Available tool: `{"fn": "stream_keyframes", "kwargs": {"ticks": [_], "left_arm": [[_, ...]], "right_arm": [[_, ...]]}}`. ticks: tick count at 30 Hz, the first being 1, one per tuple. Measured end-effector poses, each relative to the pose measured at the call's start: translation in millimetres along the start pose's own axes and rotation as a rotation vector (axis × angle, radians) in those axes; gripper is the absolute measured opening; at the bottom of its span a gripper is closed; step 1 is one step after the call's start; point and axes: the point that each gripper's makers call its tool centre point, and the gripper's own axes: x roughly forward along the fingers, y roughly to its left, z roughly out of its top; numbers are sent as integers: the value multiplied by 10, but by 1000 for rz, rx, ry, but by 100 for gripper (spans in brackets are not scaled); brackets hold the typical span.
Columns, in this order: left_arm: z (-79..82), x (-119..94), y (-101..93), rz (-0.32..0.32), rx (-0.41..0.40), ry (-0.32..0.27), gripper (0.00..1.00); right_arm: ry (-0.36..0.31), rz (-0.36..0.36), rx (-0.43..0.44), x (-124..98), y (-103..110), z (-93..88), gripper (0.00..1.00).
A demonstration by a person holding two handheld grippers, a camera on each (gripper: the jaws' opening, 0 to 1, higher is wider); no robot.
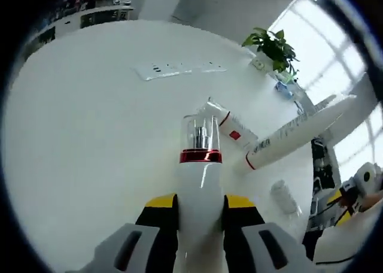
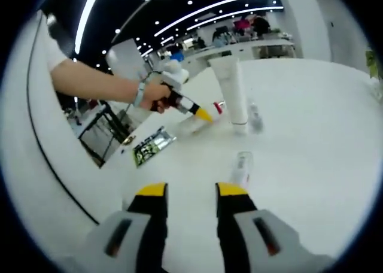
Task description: Arrange the skincare products in the storage area until every visible bottle or jar stands upright without overlapping.
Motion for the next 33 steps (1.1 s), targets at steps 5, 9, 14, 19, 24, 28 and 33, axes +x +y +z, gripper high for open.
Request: {"fn": "stream_keyframes", "kwargs": {"ticks": [5, 9, 14, 19, 24, 28, 33], "left_arm": [[-45, -216, -145, -89, -198, -163, 26], [-124, -422, -317, -159, -267, -274, 26], [-321, -682, -639, -231, -293, -387, 26], [-540, -832, -928, -273, -286, -434, 26], [-715, -963, -1173, -323, -268, -485, 26], [-832, -1048, -1316, -360, -238, -531, 26], [-946, -1160, -1559, -403, -186, -560, 26]], "right_arm": [[-17, 33, -15, 48, 67, 72, 29], [-50, 66, -31, 46, 150, 215, 30], [-108, 130, -18, 59, 262, 446, 33], [-159, 181, 24, 74, 389, 655, 37], [-192, 219, 75, 76, 478, 786, 43], [-220, 244, 127, 81, 516, 890, 46], [-226, 286, 181, 107, 603, 986, 51]]}}
